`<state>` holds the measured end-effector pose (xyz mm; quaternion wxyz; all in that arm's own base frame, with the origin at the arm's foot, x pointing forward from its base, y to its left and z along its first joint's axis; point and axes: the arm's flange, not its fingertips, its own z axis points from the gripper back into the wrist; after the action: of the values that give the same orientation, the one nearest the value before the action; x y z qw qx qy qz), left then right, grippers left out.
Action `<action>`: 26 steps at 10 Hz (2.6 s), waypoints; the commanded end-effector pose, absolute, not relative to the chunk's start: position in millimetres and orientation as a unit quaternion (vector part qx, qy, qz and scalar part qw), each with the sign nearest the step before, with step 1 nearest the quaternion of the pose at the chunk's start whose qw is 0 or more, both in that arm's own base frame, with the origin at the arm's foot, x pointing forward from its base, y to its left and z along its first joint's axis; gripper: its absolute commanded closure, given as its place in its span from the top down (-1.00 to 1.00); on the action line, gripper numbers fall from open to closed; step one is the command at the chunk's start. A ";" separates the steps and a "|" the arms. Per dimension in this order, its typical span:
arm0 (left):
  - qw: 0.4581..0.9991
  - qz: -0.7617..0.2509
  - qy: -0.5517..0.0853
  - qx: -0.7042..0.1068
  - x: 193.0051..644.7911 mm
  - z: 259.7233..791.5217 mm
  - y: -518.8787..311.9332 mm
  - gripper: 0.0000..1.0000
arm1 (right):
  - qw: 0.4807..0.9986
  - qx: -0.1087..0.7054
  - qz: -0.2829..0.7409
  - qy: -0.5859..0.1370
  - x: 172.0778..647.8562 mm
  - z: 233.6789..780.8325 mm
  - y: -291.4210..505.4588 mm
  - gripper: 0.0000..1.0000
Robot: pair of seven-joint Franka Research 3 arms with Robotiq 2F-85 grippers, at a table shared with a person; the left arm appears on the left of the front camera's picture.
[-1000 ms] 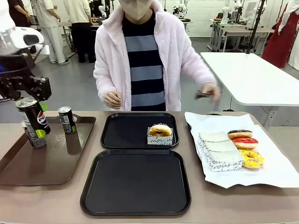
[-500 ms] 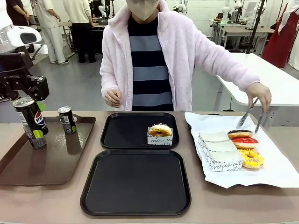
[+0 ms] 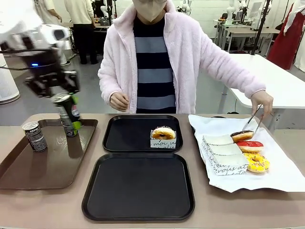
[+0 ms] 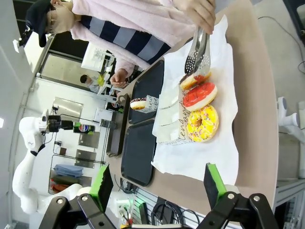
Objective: Set up donuts and drinks on trays.
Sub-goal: Pick up one Pepsi coke and place it on the Flat Tray.
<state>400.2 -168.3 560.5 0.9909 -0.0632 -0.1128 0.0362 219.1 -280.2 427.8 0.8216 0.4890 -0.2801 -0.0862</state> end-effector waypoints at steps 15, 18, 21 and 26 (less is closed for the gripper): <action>0.997 -0.046 -0.058 0.021 351.9 523.8 -190.0 0.13 | 0.815 0.494 -0.080 -0.292 220.3 429.0 -282.1 1.00; 0.997 -0.046 -0.058 0.021 351.9 523.8 -190.0 0.13 | 0.815 0.494 -0.080 -0.292 220.3 429.0 -282.1 1.00; 0.996 -0.057 -0.070 0.006 356.9 521.8 -196.3 0.13 | 0.815 0.494 -0.080 -0.292 220.3 429.0 -282.1 1.00; 0.988 -0.060 -0.106 -0.090 435.8 498.1 -253.8 0.13 | 0.815 0.494 -0.080 -0.292 220.3 429.0 -282.1 1.00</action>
<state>421.4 -244.8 501.0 0.9905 -0.0665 -0.1051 -0.0590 218.5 -280.7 428.3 0.8213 0.4887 -0.2810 -0.0875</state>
